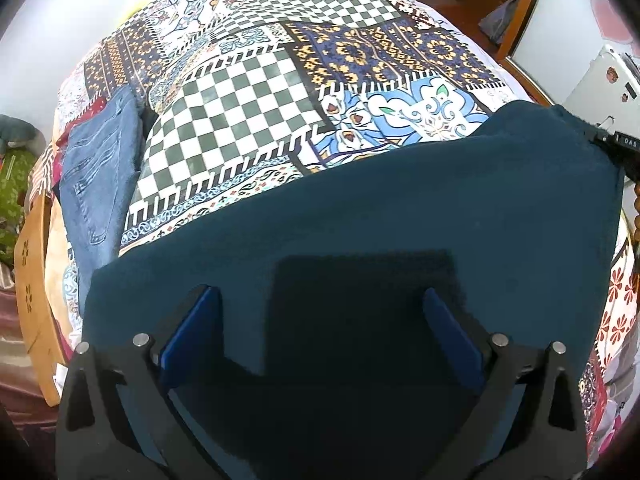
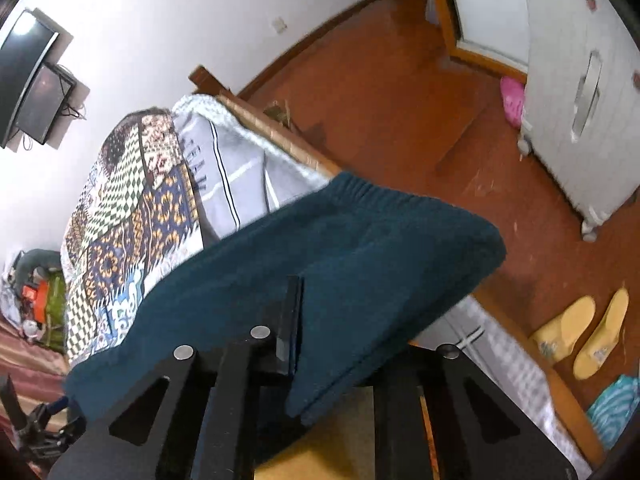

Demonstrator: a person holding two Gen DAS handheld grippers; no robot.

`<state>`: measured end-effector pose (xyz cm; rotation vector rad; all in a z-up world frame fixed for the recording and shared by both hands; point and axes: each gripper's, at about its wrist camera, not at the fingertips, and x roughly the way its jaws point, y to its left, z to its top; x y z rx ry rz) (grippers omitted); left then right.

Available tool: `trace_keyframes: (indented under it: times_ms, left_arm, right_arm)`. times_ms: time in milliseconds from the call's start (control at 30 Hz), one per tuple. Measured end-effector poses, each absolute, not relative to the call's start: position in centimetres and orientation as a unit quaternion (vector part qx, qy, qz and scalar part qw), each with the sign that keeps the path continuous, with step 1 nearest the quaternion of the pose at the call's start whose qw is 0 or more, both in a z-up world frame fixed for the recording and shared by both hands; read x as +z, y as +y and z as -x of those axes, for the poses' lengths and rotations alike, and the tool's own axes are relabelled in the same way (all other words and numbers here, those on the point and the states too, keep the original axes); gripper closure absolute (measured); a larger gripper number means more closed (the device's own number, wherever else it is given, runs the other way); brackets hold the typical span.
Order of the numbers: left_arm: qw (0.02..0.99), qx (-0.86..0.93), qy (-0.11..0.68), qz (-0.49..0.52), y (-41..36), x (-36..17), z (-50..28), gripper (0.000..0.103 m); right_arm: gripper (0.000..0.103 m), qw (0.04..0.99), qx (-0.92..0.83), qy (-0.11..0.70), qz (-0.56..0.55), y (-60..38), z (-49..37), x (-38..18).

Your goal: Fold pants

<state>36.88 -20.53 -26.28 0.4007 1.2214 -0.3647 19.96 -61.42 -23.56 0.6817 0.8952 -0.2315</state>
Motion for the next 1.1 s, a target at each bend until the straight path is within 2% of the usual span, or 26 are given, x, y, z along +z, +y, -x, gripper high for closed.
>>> trace_keyframes:
  times_ms: [267,733,933,1100]
  left_arm:
    - [0.793,-0.186,0.556,-0.165,-20.3,-24.8,-35.8,0.000]
    - [0.859,-0.194,0.458,-0.124,-16.5,-16.8,-31.3,0.000]
    - [0.874,-0.195,0.434,-0.095,-13.6,-14.4,-29.8,0.000]
    - [0.885,-0.189,0.419,-0.077,-10.8,-13.3,-28.6,0.000]
  right_arm:
    - [0.094,0.874,-0.121,0.384,-0.272,-60.0,-20.0,-18.5]
    - [0.094,0.938,-0.003,0.304,-0.167,-49.9,-19.0,-6.7]
    - [0.094,0.942,0.075,0.300,-0.131,-43.0,-19.2,-4.6]
    - [0.094,0.931,0.134,0.322,-0.102,-37.0,-19.9,-5.7]
